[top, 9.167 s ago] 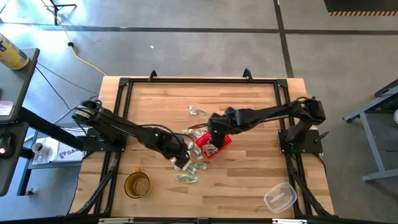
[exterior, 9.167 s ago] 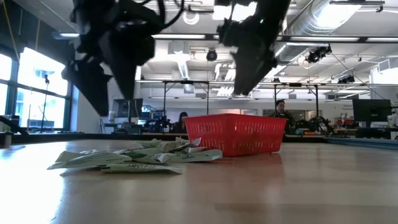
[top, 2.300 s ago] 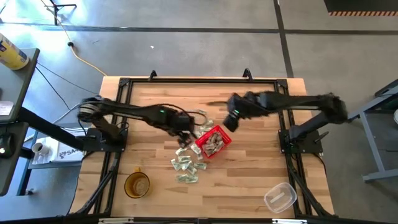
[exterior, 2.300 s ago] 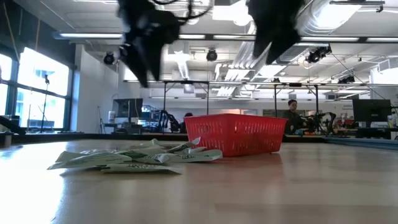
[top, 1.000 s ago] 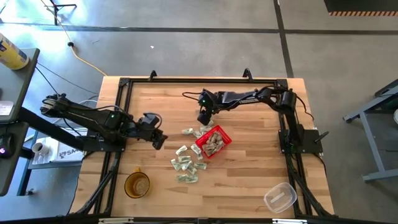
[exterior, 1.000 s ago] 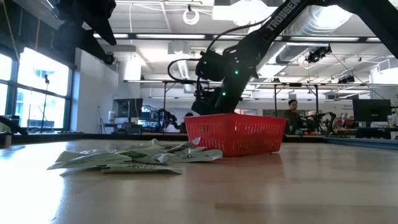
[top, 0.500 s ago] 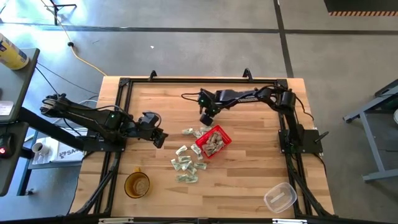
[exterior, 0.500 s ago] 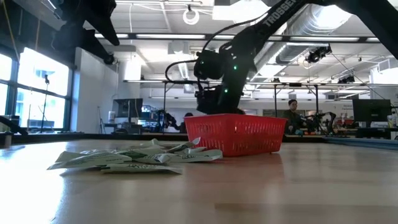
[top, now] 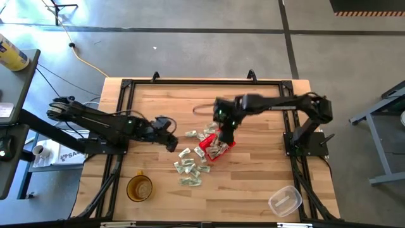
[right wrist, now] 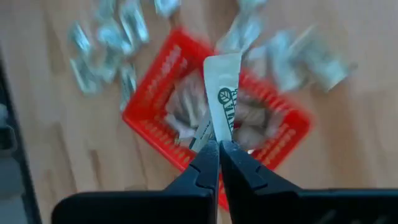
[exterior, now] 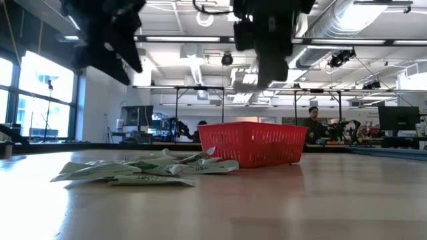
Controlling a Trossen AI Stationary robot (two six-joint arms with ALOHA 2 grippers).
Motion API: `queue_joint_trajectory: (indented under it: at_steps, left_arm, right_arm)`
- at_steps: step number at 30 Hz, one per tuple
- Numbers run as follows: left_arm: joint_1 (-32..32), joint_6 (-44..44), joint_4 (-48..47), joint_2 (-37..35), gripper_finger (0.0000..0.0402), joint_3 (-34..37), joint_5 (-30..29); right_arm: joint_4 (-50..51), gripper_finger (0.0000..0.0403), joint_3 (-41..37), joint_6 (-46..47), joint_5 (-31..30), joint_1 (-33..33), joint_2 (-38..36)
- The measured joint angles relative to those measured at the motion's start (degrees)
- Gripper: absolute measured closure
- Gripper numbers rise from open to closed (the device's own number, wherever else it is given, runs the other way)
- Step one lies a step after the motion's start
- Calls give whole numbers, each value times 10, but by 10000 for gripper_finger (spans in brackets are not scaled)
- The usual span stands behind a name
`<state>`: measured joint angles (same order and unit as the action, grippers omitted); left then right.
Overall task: Pick and place items into bin
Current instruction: Put the light green stevia packet into the red bin
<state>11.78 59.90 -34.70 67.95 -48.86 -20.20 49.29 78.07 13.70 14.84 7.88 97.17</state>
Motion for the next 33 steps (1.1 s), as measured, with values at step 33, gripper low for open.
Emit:
queue_joint_trajectory:
  at_steps: [33]
  left_arm:
    - [-74, -84, 274, 199, 170, 0, 148]
  right_arm:
    - [30, 347, -168, 205, -211, -97, -34]
